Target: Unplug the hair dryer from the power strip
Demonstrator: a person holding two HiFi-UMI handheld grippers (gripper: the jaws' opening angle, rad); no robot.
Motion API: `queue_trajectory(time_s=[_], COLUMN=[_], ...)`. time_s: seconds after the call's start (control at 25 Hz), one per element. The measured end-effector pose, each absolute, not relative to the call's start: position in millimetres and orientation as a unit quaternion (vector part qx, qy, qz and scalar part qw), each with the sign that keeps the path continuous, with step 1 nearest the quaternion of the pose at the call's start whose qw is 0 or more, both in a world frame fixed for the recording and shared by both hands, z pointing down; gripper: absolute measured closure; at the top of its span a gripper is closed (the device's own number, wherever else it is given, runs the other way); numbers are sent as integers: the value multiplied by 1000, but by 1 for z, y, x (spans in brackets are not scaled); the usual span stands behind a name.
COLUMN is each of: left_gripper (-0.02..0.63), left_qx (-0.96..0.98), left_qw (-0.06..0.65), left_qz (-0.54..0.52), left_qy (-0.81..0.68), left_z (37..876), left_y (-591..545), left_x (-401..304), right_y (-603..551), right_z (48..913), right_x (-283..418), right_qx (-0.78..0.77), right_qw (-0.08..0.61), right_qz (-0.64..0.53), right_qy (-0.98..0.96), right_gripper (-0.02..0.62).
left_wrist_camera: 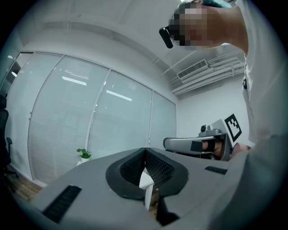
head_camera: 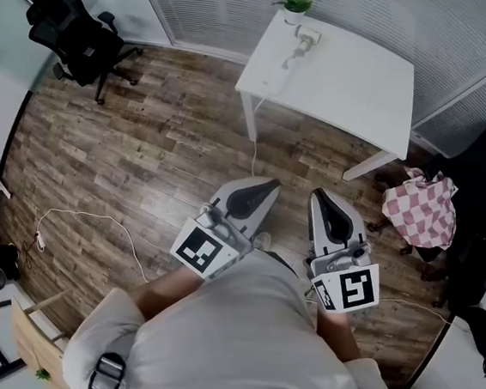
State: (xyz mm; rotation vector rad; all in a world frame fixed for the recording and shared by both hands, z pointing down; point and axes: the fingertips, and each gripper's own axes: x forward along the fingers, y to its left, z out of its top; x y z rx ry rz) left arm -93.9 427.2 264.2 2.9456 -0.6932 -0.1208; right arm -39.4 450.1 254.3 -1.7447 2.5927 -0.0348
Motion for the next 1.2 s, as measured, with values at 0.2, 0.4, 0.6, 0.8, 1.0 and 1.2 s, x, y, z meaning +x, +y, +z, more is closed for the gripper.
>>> queue_trajectory(time_s=[0.2,0.4,0.6,0.8,1.0,1.2], left_gripper=[577,577,577,577,577,577], left_qx=[972,972,973,974,977,980], left_qw=[58,60,55,69,72,69], left_qz=[-40,-42,-52,-45,-45,-35], left_qy=[-226,-224,-216,-210,-197,-184], left_z=[267,270,269,271,270,277], left_y=[404,367,323,278,235,196], left_x=[-95,-96,-99,-103,-106,-111], right_y=[426,392,349,303,259,220], right_z=[255,258,259,257,256,258], right_x=[-42,-44,-46,-50,-54,-59], right_qx=[-559,-564,-569,-575,-586,-594], right_qw=[7,4,0,-4,-7,-9], right_qz=[-8,-11,-11,-9,-10,-12], right_qy=[829,826,822,818,810,804], right_gripper=[561,561,561,561,561,561])
